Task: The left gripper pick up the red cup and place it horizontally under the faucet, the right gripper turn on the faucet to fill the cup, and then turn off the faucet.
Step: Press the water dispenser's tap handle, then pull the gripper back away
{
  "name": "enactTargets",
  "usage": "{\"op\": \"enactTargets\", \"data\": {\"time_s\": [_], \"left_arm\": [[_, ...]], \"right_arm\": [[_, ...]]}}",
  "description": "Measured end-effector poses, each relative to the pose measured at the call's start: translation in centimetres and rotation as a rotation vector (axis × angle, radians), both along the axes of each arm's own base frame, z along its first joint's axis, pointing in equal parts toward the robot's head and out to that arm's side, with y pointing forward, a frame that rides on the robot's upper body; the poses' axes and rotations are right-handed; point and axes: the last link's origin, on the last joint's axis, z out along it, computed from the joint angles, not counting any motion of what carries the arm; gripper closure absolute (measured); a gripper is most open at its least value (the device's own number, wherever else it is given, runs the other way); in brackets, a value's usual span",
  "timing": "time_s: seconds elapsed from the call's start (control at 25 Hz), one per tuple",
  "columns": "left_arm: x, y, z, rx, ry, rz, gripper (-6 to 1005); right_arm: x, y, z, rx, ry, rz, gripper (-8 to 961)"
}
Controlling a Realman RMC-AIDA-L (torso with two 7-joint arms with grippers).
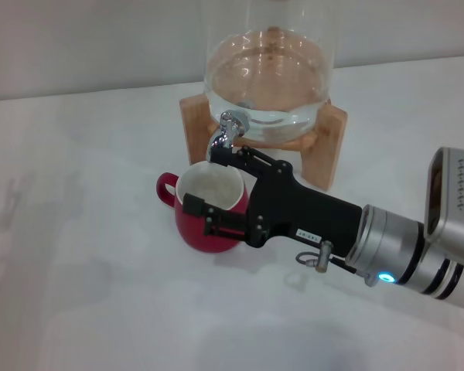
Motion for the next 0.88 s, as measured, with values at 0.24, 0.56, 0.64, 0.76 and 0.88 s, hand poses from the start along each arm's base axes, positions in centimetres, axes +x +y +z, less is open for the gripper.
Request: {"op": "enactTargets", "data": {"time_s": [0.24,0.56,0.64,0.76,0.88], "left_arm": [[0.00,0.00,0.01,0.000,0.000,0.000,222],[0.10,0.07,0.07,0.003,0.000,-0.005,222],[0.11,0.08,0.08,0.004,0.000,-0.006,222],[0.14,0.10,0.09,0.004,0.000,-0.007,222],[0.20,0.15,0.09,0.004,0.000,-0.009,222]], "right_arm": [[0.17,0.24,-0.03,0.004,-0.012,-0.011,83],[0.06,0.39,-0.24,0.003,-0.023,-0.013,83],[0.02,0.50,-0.29,0.003,-0.027,-0.014,83],[-0.02,0.72,-0.40,0.003,-0.037,-0.018,83],[-0.02,0.85,-0.47,0.004,-0.046,-0.020,84]]}}
